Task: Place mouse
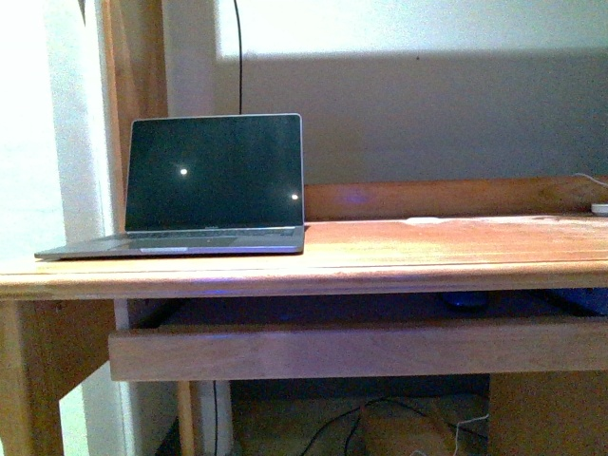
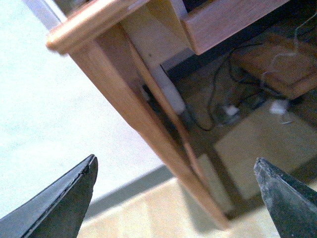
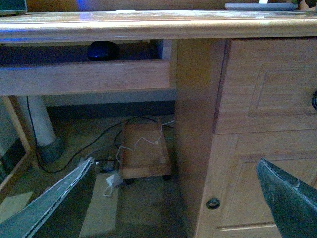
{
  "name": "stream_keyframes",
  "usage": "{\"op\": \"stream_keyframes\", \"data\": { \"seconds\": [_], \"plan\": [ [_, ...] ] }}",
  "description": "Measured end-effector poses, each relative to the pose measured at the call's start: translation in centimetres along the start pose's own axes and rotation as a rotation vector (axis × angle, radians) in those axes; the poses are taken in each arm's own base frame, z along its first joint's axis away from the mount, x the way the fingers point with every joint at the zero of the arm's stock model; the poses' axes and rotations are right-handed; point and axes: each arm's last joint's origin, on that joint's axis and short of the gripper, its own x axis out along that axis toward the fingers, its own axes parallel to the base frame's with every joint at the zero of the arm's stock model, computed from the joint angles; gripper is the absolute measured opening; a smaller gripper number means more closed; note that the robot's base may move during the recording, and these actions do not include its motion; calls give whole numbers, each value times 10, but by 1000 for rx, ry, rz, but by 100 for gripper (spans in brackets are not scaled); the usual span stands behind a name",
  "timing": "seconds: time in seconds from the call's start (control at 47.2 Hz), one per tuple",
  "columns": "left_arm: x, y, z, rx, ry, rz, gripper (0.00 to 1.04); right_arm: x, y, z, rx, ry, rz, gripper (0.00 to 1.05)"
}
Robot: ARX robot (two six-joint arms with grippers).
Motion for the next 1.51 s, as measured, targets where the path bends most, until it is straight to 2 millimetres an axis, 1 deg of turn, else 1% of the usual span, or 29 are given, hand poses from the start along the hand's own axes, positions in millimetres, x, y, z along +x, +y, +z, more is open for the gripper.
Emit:
{"op": "stream_keyframes", "data": {
  "seconds": [0.127,0.191,0.318,0.424,0.53,0.615,0.763,0.954,1.124,1.272,1.378,1.506],
  "plan": [
    [25,16,-10,343,-59,55,97,0,0,0,0,0,0,97],
    [37,23,-13,471,-82,81,97,0,0,0,0,0,0,97],
    [60,35,-15,620,-121,95,97,0,0,0,0,0,0,97],
    [80,42,-13,692,-170,86,97,0,0,0,0,0,0,97],
    [99,43,-9,716,-219,60,97,0,0,0,0,0,0,97],
    [113,40,-5,707,-250,31,97,0,0,0,0,0,0,97],
    [136,26,2,671,-307,-45,97,0,0,0,0,0,0,97],
    [161,9,3,633,-345,-134,97,0,0,0,0,0,0,97],
    [185,3,6,642,-377,-155,97,0,0,0,0,0,0,97],
    [202,-1,10,665,-424,-176,97,0,0,0,0,0,0,97],
    [216,-10,16,666,-443,-199,97,0,0,0,0,0,0,97],
    [224,-22,17,662,-439,-233,97,0,0,0,0,0,0,97]
  ]
}}
